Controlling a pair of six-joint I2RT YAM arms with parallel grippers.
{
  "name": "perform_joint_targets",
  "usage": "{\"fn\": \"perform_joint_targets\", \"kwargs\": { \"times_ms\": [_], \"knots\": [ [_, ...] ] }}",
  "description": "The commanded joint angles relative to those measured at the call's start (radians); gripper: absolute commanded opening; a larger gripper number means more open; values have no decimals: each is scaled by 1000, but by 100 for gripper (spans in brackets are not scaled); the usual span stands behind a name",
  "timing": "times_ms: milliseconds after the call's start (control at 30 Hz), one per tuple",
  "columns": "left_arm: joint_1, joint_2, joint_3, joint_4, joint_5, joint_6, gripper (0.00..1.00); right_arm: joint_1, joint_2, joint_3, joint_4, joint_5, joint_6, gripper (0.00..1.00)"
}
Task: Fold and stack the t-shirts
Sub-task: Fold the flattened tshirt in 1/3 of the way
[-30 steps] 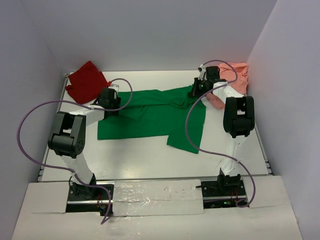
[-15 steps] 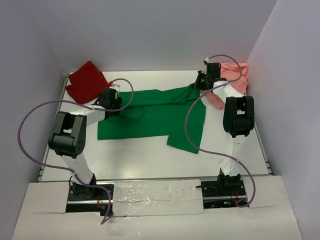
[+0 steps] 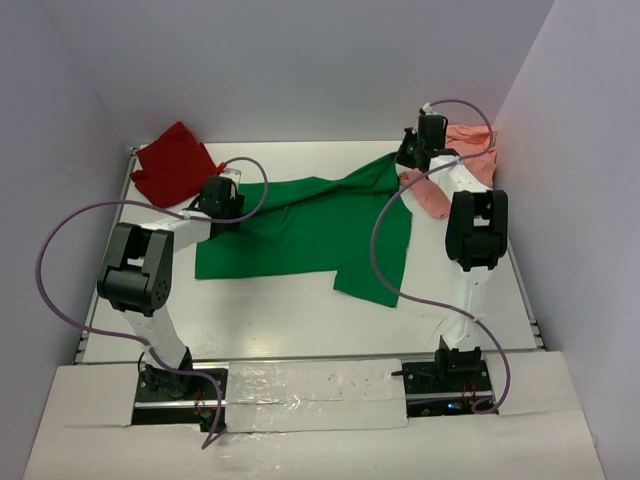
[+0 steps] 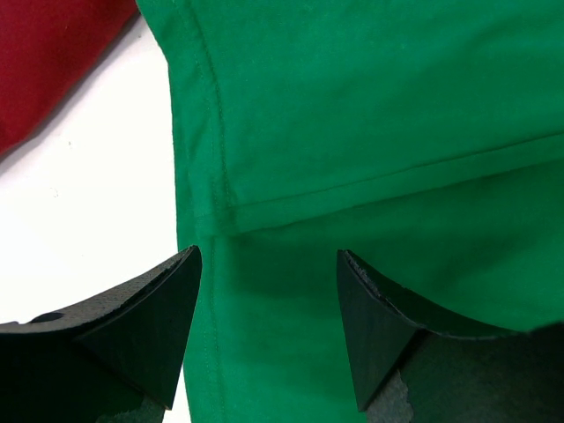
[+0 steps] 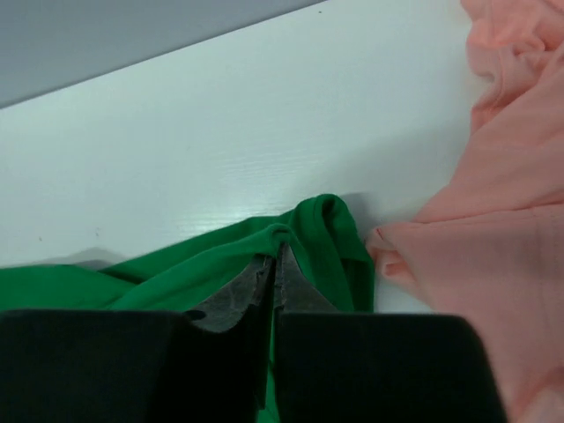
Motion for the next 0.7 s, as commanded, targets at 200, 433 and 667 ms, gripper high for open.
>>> {"fn": "perform_joint_targets", "kwargs": {
  "times_ms": [200, 433, 667],
  "knots": [
    [-14, 1, 2, 36, 15, 10, 72, 0, 57, 131, -78, -54, -36, 62],
    [-14, -1, -1, 37, 17, 9, 71, 72, -26, 33, -112, -102, -170, 63],
    [-14, -1, 0, 40, 13, 13, 71, 212, -90, -67, -128, -42, -290, 60]
  ]
}}
